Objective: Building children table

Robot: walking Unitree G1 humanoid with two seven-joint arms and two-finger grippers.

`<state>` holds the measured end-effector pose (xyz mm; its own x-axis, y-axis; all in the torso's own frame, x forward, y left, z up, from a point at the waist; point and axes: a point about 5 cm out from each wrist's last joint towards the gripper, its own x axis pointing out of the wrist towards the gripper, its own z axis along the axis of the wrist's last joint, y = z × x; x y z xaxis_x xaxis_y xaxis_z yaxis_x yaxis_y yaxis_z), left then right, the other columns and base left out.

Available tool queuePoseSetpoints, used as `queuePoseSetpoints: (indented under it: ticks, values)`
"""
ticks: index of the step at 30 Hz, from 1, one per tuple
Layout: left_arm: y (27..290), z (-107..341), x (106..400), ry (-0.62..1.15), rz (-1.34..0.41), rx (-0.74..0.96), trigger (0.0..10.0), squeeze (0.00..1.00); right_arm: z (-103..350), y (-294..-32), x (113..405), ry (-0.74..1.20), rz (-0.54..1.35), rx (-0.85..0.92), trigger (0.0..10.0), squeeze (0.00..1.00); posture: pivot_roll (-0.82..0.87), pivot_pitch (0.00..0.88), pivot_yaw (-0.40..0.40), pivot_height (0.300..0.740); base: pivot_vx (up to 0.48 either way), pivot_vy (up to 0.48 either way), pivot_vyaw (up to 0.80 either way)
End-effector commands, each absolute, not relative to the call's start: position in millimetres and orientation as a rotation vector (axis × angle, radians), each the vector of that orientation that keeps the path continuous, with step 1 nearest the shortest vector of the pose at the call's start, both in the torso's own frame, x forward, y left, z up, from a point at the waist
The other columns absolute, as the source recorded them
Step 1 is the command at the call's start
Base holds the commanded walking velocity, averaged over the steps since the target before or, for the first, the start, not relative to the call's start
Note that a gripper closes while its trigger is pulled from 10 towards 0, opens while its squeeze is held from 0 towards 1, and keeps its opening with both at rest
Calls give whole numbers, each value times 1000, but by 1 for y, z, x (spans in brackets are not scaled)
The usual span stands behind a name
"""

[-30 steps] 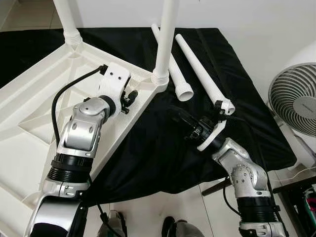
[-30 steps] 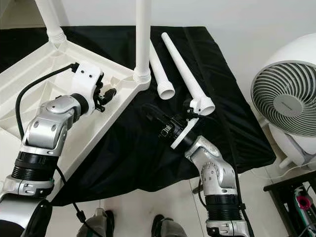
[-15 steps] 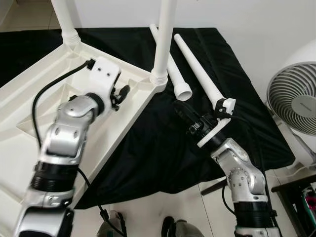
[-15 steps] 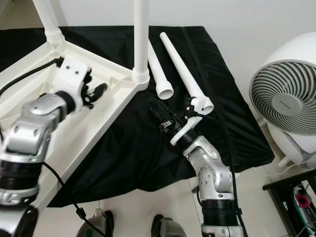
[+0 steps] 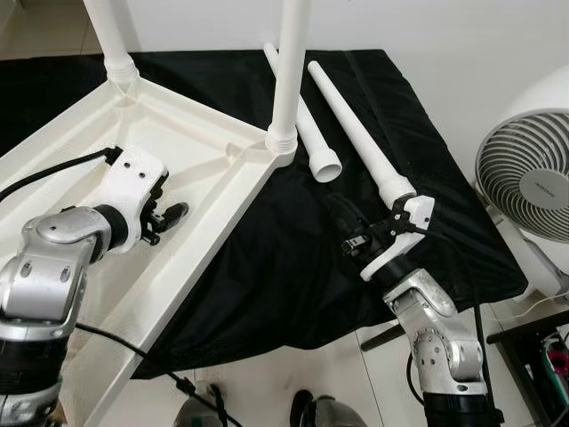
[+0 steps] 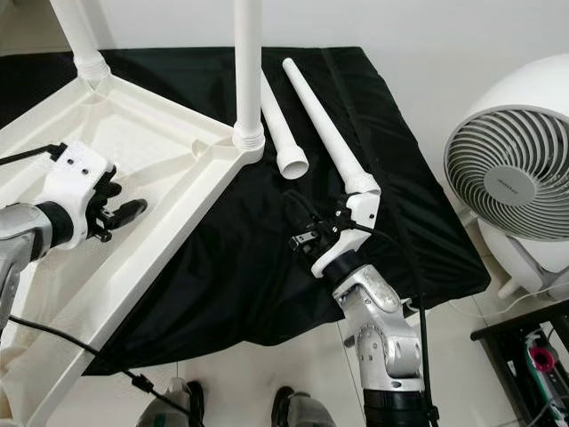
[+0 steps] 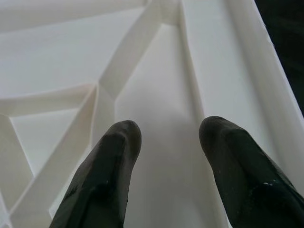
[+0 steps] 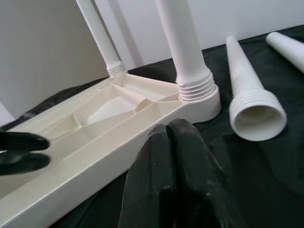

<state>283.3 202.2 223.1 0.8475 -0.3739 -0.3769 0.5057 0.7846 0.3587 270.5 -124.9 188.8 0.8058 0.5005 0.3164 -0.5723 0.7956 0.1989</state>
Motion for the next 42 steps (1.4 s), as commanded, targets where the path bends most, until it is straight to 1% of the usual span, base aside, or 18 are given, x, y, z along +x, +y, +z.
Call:
queuePoseSetpoints:
  ticks: [1, 5, 9, 12, 19, 23, 33, 36, 42]
  values:
    - [204, 219, 277, 333, -516, 468, 10000, 0, 187, -129, 267, -258, 546, 268, 10000, 0, 151, 182, -64, 740, 0, 0, 0]
    - [206, 218, 274, 348, -519, 476, 10000, 0, 187, -128, 266, -257, 536, 262, 10000, 0, 151, 183, -68, 740, 0, 0, 0]
    - [215, 215, 262, 390, -519, 464, 10000, 0, 182, -128, 265, -231, 544, 241, 10000, 0, 159, 178, -87, 740, 0, 0, 0]
    - [216, 217, 260, 388, -513, 453, 10000, 0, 182, -128, 266, -227, 550, 228, 10000, 0, 162, 176, -92, 740, 0, 0, 0]
    - [215, 222, 259, 372, -516, 421, 10000, 0, 182, -127, 267, -226, 554, 222, 10000, 0, 165, 171, -96, 740, 0, 0, 0]
    - [211, 209, 253, 421, -550, 451, 10000, 0, 181, -125, 268, -222, 562, 214, 10000, 0, 163, 167, -95, 740, 0, 0, 0]
    - [205, 200, 252, 442, -571, 455, 10000, 0, 182, -127, 268, -224, 552, 204, 10000, 0, 153, 166, -92, 740, 0, 0, 0]
    - [206, 195, 262, 459, -481, 440, 10000, 0, 183, -127, 269, -228, 547, 200, 10000, 0, 145, 165, -87, 740, 0, 0, 0]
    - [208, 188, 267, 473, -423, 466, 10000, 0, 184, -127, 269, -231, 543, 198, 10000, 0, 138, 165, -83, 740, 0, 0, 0]
